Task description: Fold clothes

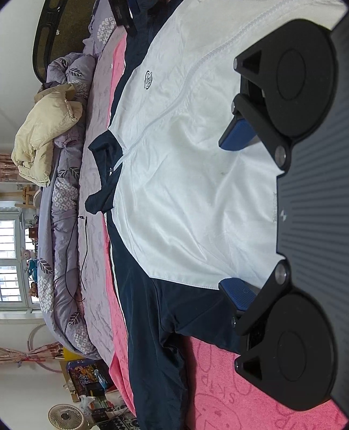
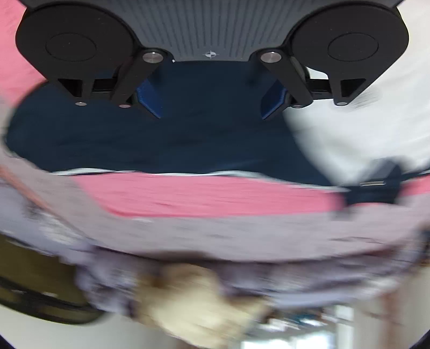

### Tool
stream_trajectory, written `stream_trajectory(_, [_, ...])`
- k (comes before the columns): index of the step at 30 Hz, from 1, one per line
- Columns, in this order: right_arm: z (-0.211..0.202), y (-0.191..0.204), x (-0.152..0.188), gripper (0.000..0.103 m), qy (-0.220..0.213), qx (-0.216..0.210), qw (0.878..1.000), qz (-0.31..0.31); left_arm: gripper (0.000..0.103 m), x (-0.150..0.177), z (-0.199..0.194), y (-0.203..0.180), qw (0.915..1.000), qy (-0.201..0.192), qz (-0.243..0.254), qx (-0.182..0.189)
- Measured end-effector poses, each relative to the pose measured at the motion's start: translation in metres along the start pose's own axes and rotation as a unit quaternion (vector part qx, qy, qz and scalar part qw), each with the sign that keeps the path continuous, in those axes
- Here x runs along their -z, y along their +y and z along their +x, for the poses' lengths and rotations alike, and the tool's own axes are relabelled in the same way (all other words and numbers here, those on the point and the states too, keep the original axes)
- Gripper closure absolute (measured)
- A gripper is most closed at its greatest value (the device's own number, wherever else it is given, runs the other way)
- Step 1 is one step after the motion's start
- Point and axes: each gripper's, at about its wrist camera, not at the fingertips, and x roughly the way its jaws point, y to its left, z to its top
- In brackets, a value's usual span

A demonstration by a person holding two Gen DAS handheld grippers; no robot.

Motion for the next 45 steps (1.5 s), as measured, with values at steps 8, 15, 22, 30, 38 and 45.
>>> stream_trajectory(8, [-0.068,0.101,0.108,0.015,0.03,-0.177,0.974,-0.141,0.0,0.003,-0.013,-0.005,0.9992,0.013,0.013,-0.035])
stream_trajectory(15, [-0.096,0.023,0.13,0.002,0.022,-0.015,0.995,-0.1,0.0,0.028,-0.071,0.013,0.9957,0.022,-0.001,-0.09])
stream_trajectory(22, [-0.15,0.07,0.129,0.017,-0.049,-0.144,0.984,-0.097,0.001,0.021,-0.116,0.002,0.9986,-0.026,-0.029,-0.036])
stream_trajectory(30, [-0.138,0.113,0.185,0.015,-0.023,-0.188,0.961,-0.199,0.0,0.043,-0.092,-0.034,0.9956,0.044,0.062,-0.056])
stream_trajectory(38, [-0.146,0.001,0.146,0.015,-0.001,-0.157,0.985,-0.068,0.0,0.008,-0.109,-0.003,0.9994,0.02,-0.016,-0.021])
stream_trajectory(45, [-0.075,0.006,0.058,0.015,-0.087,-0.184,0.979,-0.015,0.0,-0.051,-0.052,-0.056,0.9997,-0.004,-0.02,0.011])
